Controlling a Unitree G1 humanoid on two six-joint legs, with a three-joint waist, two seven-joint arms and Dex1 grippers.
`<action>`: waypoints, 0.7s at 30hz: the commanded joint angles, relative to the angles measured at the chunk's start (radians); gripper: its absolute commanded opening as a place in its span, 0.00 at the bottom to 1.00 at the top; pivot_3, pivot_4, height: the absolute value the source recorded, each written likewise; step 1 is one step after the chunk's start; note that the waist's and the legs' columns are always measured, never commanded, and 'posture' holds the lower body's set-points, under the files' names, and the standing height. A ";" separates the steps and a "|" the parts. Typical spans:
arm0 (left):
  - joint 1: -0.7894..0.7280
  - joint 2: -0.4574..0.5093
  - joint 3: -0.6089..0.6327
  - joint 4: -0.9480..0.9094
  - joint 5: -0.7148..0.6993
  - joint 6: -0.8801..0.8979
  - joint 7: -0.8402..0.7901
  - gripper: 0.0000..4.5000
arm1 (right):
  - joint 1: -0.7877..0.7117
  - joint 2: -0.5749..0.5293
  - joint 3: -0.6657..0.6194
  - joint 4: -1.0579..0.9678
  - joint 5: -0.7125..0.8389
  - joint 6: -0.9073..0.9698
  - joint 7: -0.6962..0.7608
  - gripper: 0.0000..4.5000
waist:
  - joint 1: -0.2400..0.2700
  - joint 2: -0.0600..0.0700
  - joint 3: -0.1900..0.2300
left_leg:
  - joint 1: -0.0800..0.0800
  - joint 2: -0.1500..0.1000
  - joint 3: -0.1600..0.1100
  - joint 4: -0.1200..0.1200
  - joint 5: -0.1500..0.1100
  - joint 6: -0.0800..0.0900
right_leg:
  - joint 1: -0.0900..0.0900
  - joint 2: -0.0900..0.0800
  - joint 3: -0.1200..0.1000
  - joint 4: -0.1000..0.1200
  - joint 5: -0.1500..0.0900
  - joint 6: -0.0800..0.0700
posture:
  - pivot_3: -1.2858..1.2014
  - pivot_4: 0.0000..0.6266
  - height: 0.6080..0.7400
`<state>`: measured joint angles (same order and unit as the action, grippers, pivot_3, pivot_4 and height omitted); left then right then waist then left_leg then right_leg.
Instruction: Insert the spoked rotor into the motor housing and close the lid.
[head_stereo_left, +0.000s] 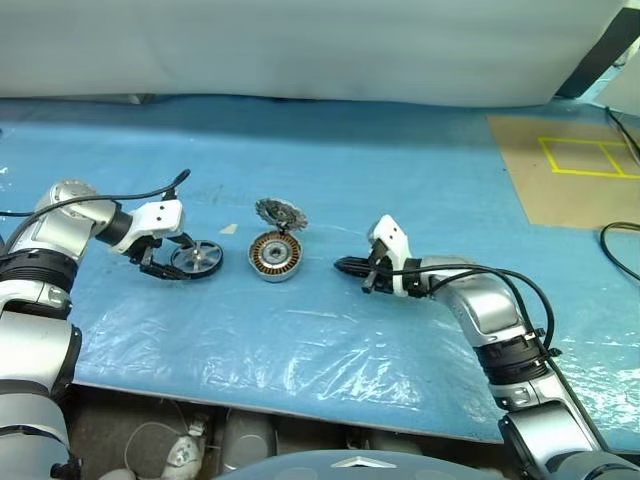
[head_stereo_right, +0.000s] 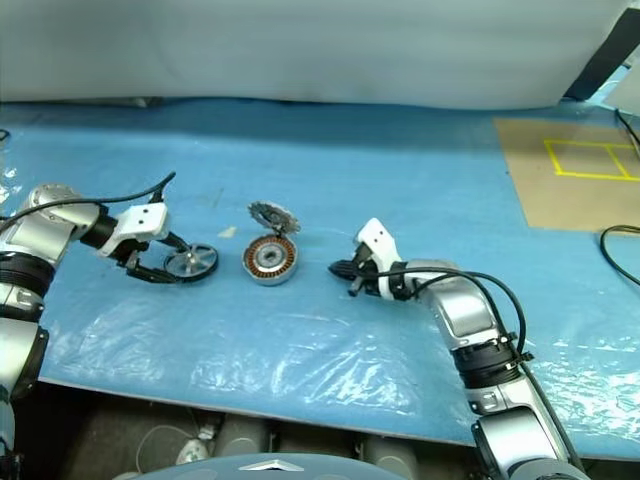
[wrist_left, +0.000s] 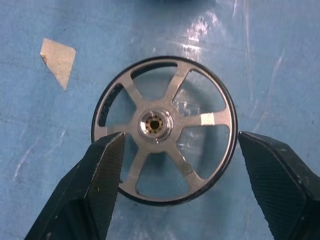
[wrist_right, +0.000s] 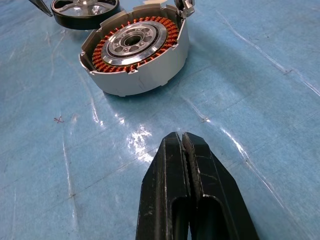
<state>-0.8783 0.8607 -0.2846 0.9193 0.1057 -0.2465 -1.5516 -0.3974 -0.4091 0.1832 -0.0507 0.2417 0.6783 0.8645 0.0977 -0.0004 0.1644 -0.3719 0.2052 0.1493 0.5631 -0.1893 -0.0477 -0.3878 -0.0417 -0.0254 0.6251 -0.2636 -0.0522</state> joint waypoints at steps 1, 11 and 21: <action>-0.046 -0.009 0.000 0.058 0.042 -0.091 0.055 0.85 | 0.005 -0.009 -0.021 -0.042 0.026 0.003 -0.010 0.01 | 0.000 0.000 0.000 | 0.000 0.000 0.000 0.000 0.000 0.000 | 0.000 0.000 0.000 0.000 0.000 0.000 | 0.52 0.24 1.00; -0.108 0.008 0.016 0.097 -0.044 -0.027 -0.063 0.85 | 0.007 -0.037 -0.016 -0.051 0.031 0.004 0.002 0.01 | -0.001 0.000 0.000 | -0.001 0.000 0.000 0.000 0.000 0.000 | -0.001 0.000 0.000 0.000 0.000 0.000 | 0.52 0.24 1.00; -0.145 -0.024 0.017 0.199 0.069 -0.169 0.084 0.85 | 0.018 -0.029 0.018 -0.055 0.020 0.000 -0.007 0.01 | 0.004 0.000 0.000 | -0.001 0.000 -0.001 0.000 0.000 0.000 | 0.000 0.000 -0.001 0.000 0.000 0.000 | 0.52 0.24 1.00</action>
<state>-1.0018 0.8394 -0.2735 1.1138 0.1632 -0.3799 -1.4959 -0.3785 -0.4369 0.2042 -0.0622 0.2453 0.6862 0.8570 0.1017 -0.0009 0.1646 -0.3733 0.2051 0.1483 0.5636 -0.1893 -0.0479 -0.3881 -0.0424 -0.0260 0.6250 -0.2633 -0.0517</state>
